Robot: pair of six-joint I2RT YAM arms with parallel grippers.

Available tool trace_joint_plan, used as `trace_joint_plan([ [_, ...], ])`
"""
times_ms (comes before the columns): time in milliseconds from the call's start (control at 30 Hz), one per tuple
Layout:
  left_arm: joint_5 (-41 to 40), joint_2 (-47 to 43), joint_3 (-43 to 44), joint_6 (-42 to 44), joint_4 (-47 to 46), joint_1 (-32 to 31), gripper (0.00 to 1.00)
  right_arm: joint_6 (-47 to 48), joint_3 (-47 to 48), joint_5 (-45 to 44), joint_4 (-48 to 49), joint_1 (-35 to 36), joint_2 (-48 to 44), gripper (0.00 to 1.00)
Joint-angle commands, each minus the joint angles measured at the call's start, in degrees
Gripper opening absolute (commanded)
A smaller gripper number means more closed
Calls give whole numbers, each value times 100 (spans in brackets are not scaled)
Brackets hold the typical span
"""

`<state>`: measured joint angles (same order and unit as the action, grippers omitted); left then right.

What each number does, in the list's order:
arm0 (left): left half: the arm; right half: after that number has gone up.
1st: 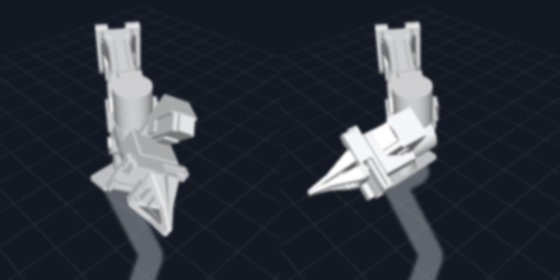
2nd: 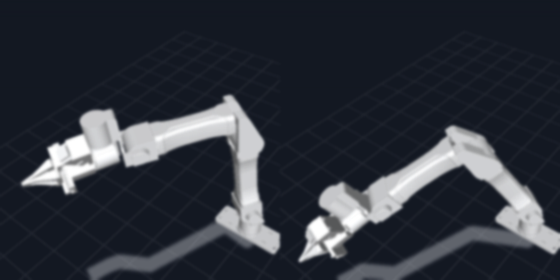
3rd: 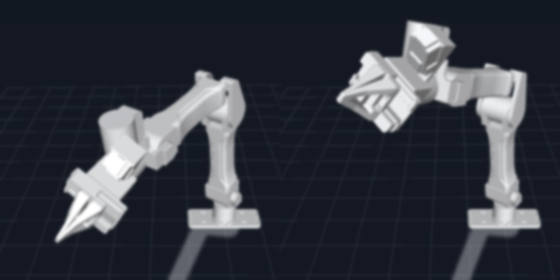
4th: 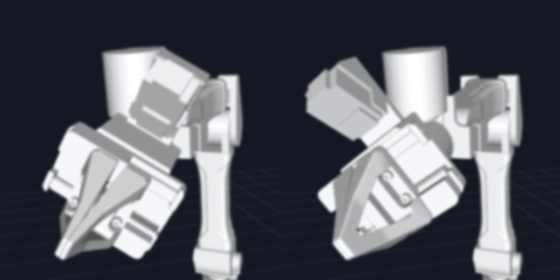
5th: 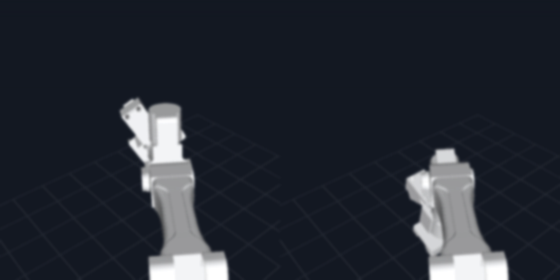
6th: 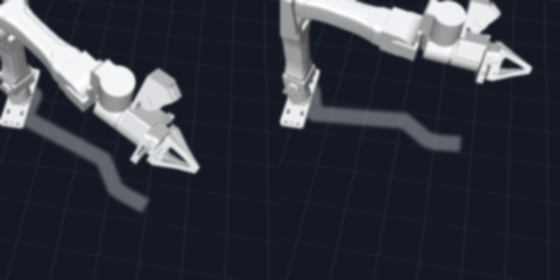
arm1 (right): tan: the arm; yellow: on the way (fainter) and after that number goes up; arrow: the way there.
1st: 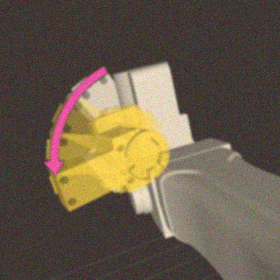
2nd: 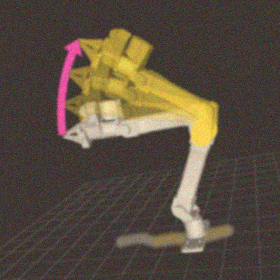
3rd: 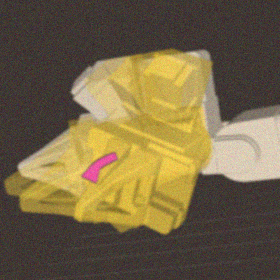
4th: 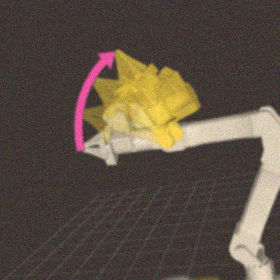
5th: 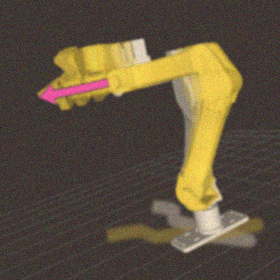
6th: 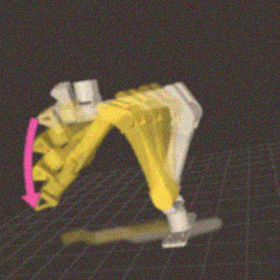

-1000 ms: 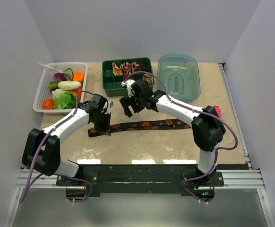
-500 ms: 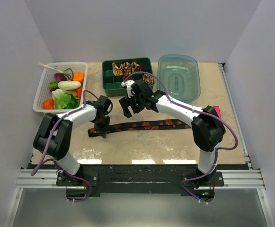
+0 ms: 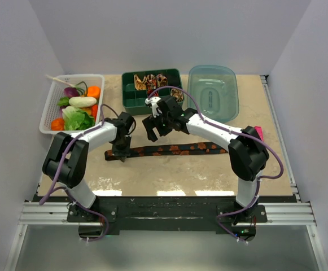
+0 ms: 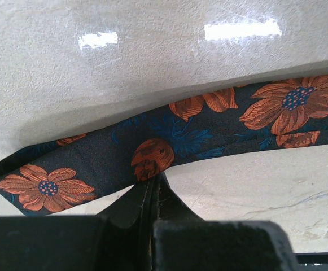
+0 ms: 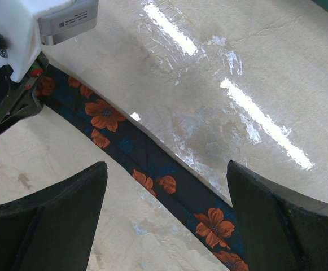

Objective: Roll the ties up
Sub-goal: Flatten out the tie at the center of the board.

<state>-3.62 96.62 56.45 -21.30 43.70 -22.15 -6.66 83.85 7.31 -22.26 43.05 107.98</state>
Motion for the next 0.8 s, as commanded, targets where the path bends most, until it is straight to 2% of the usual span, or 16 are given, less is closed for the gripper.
trace_joint_plan([
  [0,-89,-388,7,337,-661,36,2,-38,-62,200,99,-16,-146,90],
  [100,333,-1091,7,381,-766,36,12,-64,-71,236,178,-16,-277,90],
  [167,483,-1608,-2,294,-959,36,25,-99,-88,262,266,-16,-435,90],
  [233,538,-1900,-80,171,-1170,53,44,-134,-184,341,345,-24,-567,90],
  [267,529,-2101,-98,-39,-1345,70,49,-186,-237,385,493,-24,-690,90],
  [400,669,-2559,-511,-681,-2110,228,54,-424,-694,709,1038,-16,-1050,90],
  [500,731,-3069,-1160,-1244,-2918,413,51,-731,-1107,798,1679,-16,-1288,90],
  [533,722,-3209,-1536,-1341,-3112,466,43,-828,-1308,833,1873,-7,-1315,90],
  [600,417,-3605,-1846,-1570,-3403,632,33,-1022,-1424,798,2199,63,-1315,89],
  [633,301,-3702,-2074,-1605,-3395,677,19,-1039,-1451,755,2200,90,-1254,89],
  [667,83,-3842,-2163,-1658,-3351,764,13,-1040,-1451,632,2339,133,-1193,89],
  [700,-268,-3887,-2268,-1693,-3272,791,0,-1040,-1433,605,2366,186,-1131,89],
  [767,-551,-3940,-2322,-1798,-2991,835,0,-1101,-1311,683,2375,213,-938,89],
])
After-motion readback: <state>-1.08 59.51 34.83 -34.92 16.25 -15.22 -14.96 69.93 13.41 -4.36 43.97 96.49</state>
